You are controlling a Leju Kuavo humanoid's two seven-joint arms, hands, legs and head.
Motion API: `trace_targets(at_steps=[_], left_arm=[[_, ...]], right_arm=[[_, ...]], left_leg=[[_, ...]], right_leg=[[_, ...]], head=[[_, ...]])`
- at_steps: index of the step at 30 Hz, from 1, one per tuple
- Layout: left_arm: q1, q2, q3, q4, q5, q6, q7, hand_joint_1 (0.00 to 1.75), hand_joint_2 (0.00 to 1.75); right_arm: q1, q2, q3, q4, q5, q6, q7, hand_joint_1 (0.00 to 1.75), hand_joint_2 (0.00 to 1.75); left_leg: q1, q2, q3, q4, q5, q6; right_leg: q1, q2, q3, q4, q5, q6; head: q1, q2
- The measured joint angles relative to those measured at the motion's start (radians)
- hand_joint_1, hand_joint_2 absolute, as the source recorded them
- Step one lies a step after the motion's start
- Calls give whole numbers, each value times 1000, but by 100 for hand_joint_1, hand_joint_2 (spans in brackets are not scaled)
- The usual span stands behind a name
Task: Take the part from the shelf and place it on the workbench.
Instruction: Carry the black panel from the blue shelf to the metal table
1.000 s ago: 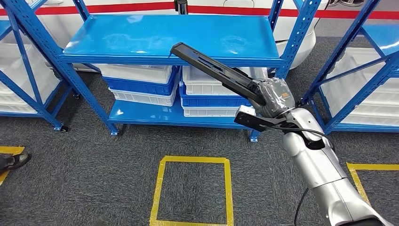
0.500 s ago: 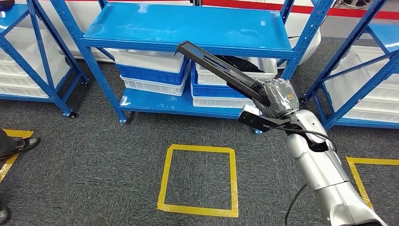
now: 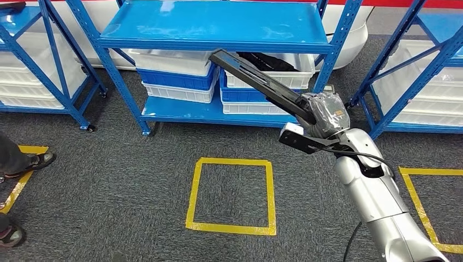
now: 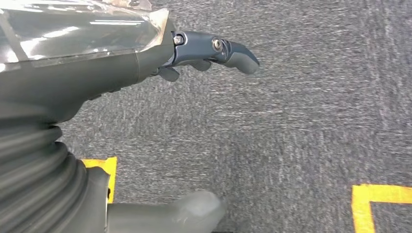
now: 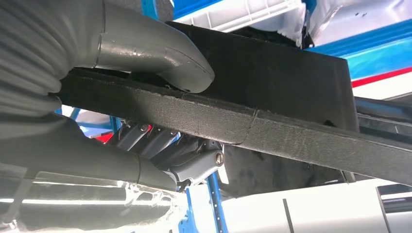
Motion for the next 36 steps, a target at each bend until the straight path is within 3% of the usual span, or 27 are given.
trace_targets(at_steps=[1,3,5,6,8,10,13,14,15,16,18,20,22,24,25,27,29,30,31,32,34,36], left_arm=[[0,0,0,0,0,0,-1,0,175],[-1,1,0,0,0,0,-2,0,175],[-1,1,0,0,0,0,-3,0,175],[-1,2,0,0,0,0,-4,0,175],[-1,2,1,0,0,0,-5,0,175],[-3,1,2,0,2,0,-6,0,175],[-4,1,3,0,6,-2,-7,0,175],[-4,1,4,0,7,-3,-8,0,175],[-4,1,4,0,7,-4,-8,0,175],[-4,0,4,0,7,-5,-8,0,175],[-4,-1,4,0,8,-6,-8,0,175],[-4,-2,5,0,10,-6,-8,0,175],[-4,-2,7,0,12,-6,-8,0,175],[-2,-1,11,0,13,-7,-9,0,175],[-2,-1,13,0,14,-7,-9,0,175],[-1,-1,16,0,12,-7,-9,0,175],[-1,-1,19,0,10,-7,-9,0,175],[-1,-1,19,0,8,-7,-10,0,175],[-1,-1,19,0,7,-8,-10,0,175],[-2,0,20,0,6,-9,-11,0,175],[-3,1,20,0,5,-12,-11,0,175],[-5,1,21,0,4,-13,-12,0,175]], right_arm=[[3,0,0,0,1,1,0,175,175],[6,0,-1,-3,1,1,0,175,175],[6,0,-4,-7,2,1,-1,175,175],[5,0,-5,-8,3,1,-1,175,175],[5,1,-7,-10,4,2,-3,175,175],[6,0,-8,-11,4,2,-4,175,175],[8,-1,-8,-11,7,3,-5,175,175],[11,-1,-8,-11,9,3,-5,175,175],[13,-1,-8,-11,10,3,-5,175,175],[15,-1,-8,-11,11,3,-5,175,175],[14,-1,-9,-12,12,4,-5,175,175],[13,-1,-11,-15,12,4,-5,175,175],[13,-1,-14,-18,12,4,-6,175,175],[13,-1,-16,-19,13,4,-6,175,175],[13,-1,-17,-21,13,5,-6,175,175],[13,-1,-21,-25,13,6,-6,175,175],[16,-1,-26,-28,15,7,-5,175,175],[19,-1,-29,-28,16,7,-5,175,175],[24,-2,-31,-29,17,8,-4,175,175],[29,-2,-34,-32,18,8,-3,175,175],[36,-4,-41,-42,20,8,-1,175,175],[36,-5,-50,-53,22,7,0,175,175]], left_leg=[[4,0,23,-8,14,-2],[9,0,114,-123,53,-1],[6,-3,191,-239,63,6],[2,-5,205,-266,60,10],[-3,-5,206,-281,64,19],[-3,-1,202,-298,76,37],[-5,2,181,-306,97,62],[-6,2,172,-306,104,65],[-8,2,162,-304,110,65],[-8,2,154,-302,116,64],[-9,2,138,-293,126,58],[-13,2,124,-283,134,49],[-15,1,115,-279,144,38],[-12,0,107,-276,148,27],[-11,0,98,-261,133,20],[-5,-1,64,-175,60,9],[0,0,25,-45,-18,-1],[2,0,20,-5,-35,-4],[4,0,33,-1,-36,-5],[6,0,69,-42,-19,-5],[7,-1,168,-183,22,1],[2,-4,219,-267,40,11]], right_leg=[[-1,0,-8,2,5,3],[-4,0,-20,6,13,10],[-2,-1,-28,9,20,21],[-2,-1,-32,10,24,28],[-1,-1,-39,8,34,45],[1,0,-59,34,13,48],[2,1,-133,215,-84,33],[1,1,-153,275,-108,33],[1,1,-156,301,-117,36],[1,1,-139,287,-112,43],[0,1,-52,156,-75,56],[4,2,14,39,-48,54],[9,5,20,16,-39,40],[4,4,12,18,-25,26],[-1,4,7,18,-16,17],[-6,1,-6,17,-1,5],[-5,1,-23,18,13,0],[-5,0,-31,19,19,2],[-5,1,-39,19,25,5],[-5,1,-45,19,30,8],[-4,2,-54,21,40,17],[-2,1,-61,23,50,30]], head=[[0,0],[0,0],[1,0],[1,0],[2,0],[4,0],[6,0],[6,0],[6,0],[6,0],[6,0],[5,0],[4,0],[4,0],[4,0],[2,0],[1,0],[1,0],[1,0],[1,0],[1,0],[3,0]])
